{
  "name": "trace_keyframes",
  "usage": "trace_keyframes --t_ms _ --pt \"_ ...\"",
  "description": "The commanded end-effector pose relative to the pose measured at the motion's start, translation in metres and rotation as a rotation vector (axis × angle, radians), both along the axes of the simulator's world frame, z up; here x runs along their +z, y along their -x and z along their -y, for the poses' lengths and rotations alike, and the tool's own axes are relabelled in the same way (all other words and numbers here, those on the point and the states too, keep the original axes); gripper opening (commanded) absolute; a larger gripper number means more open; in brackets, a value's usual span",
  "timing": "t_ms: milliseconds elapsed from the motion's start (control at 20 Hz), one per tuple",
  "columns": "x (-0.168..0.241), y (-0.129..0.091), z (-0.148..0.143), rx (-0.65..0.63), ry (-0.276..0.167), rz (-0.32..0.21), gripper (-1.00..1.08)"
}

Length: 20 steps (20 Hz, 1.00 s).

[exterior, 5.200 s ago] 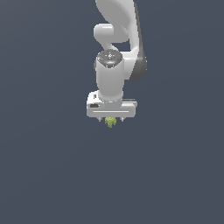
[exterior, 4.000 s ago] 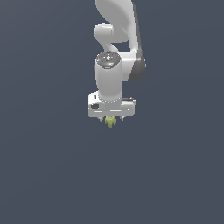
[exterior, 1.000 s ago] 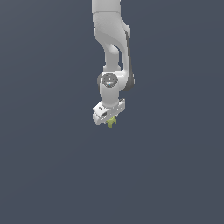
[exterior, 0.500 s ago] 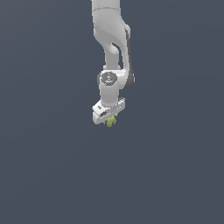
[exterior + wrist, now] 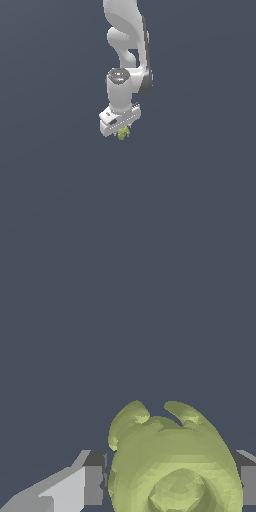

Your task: Pick up the object and move it to a goal position.

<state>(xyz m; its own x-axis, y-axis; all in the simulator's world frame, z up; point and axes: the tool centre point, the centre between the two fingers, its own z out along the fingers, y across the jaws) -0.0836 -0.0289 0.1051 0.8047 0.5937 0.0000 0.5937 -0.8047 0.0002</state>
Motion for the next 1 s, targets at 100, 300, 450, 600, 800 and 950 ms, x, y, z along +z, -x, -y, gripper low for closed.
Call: trace_keyframes --t_ms 100,300,450,600,800,950 --pt "0.041 -0.004 0.012 0.001 -0.001 0.001 -1.0" --pt "0.082 -0.009 0.023 0.001 -0.003 0.001 -1.0" --pt "0.113 -0.012 0.032 0.001 -0.003 0.001 -1.0" --pt "0.143 -0.016 0.041 0.002 -0.003 0.001 -1.0" --pt "0.183 -0.02 0.052 0.002 -0.003 0.001 -1.0" --pt "0.212 -0.024 0.061 0.002 -0.003 0.001 -1.0"
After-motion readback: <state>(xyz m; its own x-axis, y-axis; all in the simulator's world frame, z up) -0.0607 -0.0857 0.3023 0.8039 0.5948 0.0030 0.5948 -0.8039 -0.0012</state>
